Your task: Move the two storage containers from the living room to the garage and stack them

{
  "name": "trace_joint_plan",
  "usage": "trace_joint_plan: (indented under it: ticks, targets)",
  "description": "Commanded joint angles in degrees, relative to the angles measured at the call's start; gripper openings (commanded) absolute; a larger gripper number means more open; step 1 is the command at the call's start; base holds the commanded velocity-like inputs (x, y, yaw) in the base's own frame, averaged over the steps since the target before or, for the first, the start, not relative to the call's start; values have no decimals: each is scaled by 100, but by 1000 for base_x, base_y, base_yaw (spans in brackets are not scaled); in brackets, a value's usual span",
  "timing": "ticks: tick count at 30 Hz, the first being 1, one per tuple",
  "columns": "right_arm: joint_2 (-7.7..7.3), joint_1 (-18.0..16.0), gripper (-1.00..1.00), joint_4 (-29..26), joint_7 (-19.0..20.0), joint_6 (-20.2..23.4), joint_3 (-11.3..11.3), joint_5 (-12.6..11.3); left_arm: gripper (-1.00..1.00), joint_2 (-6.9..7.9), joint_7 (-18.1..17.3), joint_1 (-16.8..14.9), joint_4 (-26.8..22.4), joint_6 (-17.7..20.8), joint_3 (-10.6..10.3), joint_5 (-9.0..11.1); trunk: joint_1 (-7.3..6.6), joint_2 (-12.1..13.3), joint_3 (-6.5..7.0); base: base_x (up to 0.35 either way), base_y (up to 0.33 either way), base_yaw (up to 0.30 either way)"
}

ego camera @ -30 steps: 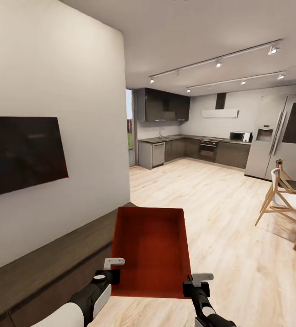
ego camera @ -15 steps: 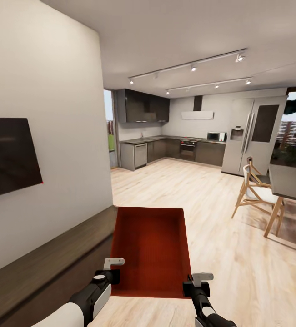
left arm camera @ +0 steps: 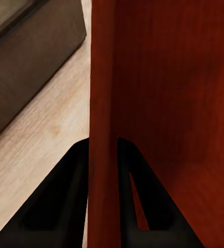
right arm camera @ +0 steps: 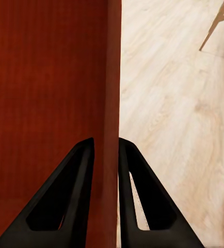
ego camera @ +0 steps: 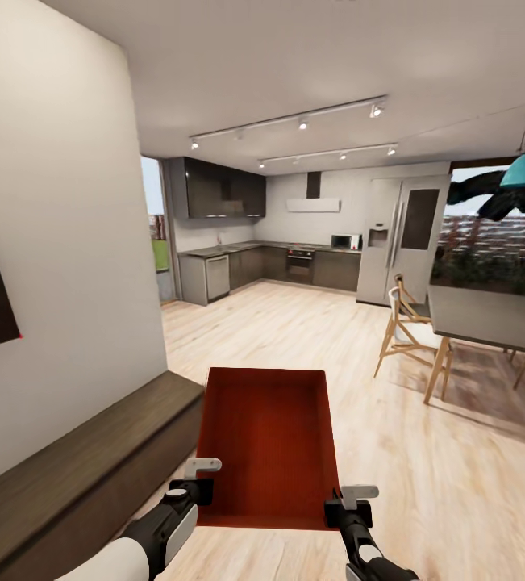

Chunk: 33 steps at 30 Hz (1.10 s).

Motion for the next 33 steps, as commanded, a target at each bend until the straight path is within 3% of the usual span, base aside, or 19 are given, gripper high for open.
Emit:
trace_joint_plan:
  ticks: [1, 33]
  targets:
    - [-5, -8, -100, -6, 0, -219, 52, -68, -100, 11, 66, -2, 6, 39, -14, 67, 1, -7, -9, 0, 0, -281]
    - [4, -8, -100, -4, 0, -219, 52, -68, -100, 11, 71, -2, 14, 38, -14, 71, 1, -7, -9, 0, 0, -281]
